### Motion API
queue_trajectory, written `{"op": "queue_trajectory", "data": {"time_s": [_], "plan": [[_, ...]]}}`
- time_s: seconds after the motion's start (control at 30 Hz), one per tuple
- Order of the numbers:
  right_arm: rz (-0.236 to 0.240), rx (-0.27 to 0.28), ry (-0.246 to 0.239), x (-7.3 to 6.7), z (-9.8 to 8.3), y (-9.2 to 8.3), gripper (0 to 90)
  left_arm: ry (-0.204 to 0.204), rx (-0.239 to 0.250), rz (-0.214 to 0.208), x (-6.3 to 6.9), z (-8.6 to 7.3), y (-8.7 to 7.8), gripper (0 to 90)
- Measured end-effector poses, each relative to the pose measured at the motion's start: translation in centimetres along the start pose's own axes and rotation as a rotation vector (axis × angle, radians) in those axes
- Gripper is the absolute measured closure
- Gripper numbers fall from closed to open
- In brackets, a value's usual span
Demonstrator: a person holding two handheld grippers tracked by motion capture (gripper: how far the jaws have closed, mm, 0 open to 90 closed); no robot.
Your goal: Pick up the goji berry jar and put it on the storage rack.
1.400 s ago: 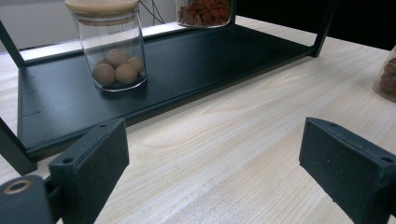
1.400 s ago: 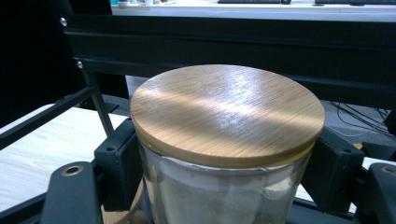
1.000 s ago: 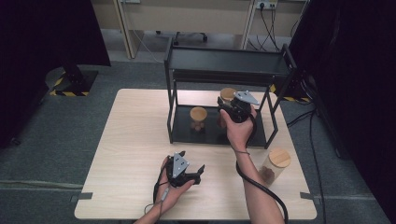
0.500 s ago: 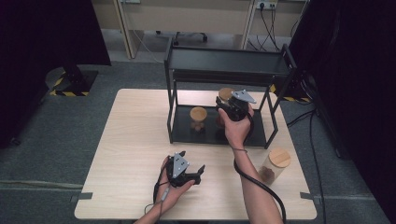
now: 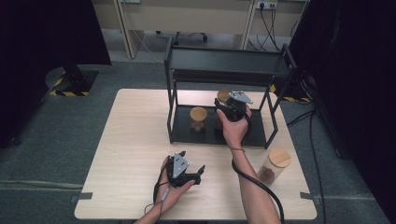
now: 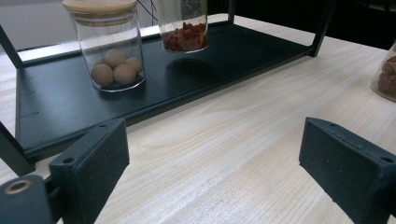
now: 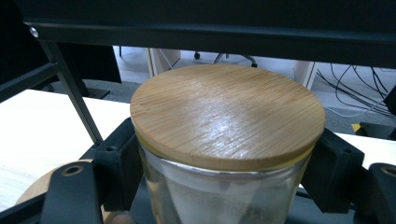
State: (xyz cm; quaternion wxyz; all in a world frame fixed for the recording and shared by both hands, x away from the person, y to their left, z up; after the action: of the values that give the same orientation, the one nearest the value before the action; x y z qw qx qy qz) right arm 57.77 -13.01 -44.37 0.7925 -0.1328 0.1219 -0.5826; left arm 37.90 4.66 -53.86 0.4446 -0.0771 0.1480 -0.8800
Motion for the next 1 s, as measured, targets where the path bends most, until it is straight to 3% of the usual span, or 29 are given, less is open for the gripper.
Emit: {"op": "queue_trajectory", "data": {"time_s": [0.47, 1.0], "plan": [[-0.007, -0.016, -0.007, -0.1, -0.8, 0.6, 25.3, 0.002, 0.001, -0.002, 0.1, 0.0, 0.0, 8.0], [-0.01, -0.002, -0.027, -0.4, -1.5, 0.0, 24.9, 0.003, 0.001, -0.001, 0.1, 0.0, 0.0, 8.0]]}}
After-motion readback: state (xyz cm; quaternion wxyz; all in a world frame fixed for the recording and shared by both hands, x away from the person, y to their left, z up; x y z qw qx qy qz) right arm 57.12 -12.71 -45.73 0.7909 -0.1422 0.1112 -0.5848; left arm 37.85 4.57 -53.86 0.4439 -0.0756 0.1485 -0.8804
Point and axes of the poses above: each handheld gripper's, and its own axes: y roughly forward along the jaws, z roughly out of its top, x roughly to its right, the point moved 4 cm from there along y, roughly forward along the jaws
